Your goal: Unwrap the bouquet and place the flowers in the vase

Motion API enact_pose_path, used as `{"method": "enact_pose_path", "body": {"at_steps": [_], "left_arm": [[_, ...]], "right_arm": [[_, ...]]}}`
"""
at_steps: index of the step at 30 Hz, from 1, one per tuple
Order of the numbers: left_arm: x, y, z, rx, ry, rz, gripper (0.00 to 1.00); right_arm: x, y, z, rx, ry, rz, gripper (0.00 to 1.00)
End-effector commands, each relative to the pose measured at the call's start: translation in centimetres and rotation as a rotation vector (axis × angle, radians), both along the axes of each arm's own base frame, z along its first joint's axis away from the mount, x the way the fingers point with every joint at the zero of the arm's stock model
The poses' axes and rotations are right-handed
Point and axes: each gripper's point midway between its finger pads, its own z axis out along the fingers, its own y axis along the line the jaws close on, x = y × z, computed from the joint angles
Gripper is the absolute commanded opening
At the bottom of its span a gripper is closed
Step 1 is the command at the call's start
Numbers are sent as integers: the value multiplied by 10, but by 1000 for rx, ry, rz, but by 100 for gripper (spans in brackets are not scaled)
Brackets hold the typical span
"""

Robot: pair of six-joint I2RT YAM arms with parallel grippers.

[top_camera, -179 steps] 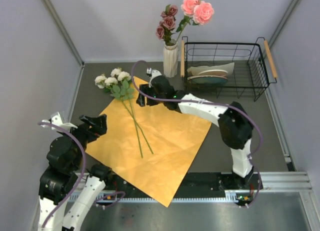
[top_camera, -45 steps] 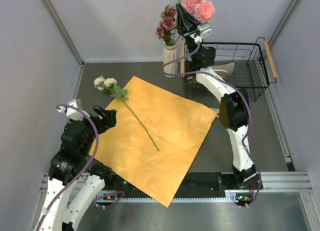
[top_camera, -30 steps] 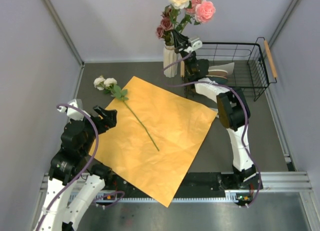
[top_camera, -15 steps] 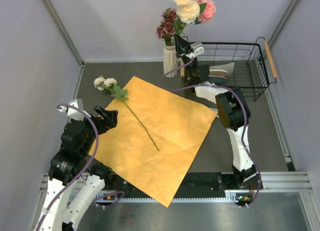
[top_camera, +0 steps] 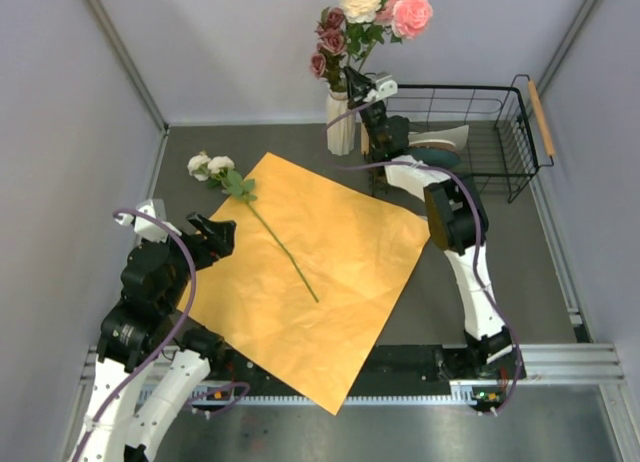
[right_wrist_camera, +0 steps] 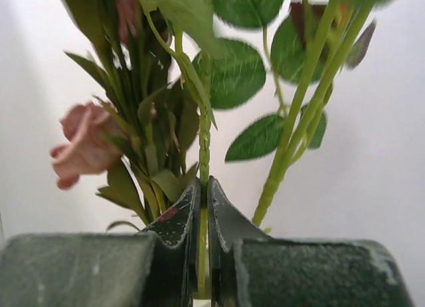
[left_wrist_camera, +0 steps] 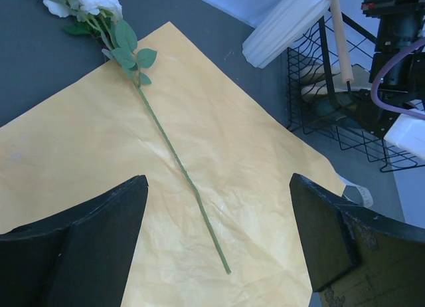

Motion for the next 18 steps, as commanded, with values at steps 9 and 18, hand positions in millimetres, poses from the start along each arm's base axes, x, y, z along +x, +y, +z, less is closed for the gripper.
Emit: {"method": "enact_pose_path", "body": {"at_steps": [9, 18], "left_arm": [[-2, -1, 17, -24, -62, -6, 94], [-4, -3, 15, -39, -60, -17, 93]], "right_arm": [[11, -5, -33, -16, 94, -21, 10], [-14, -13, -20, -52, 125, -28, 61]]}}
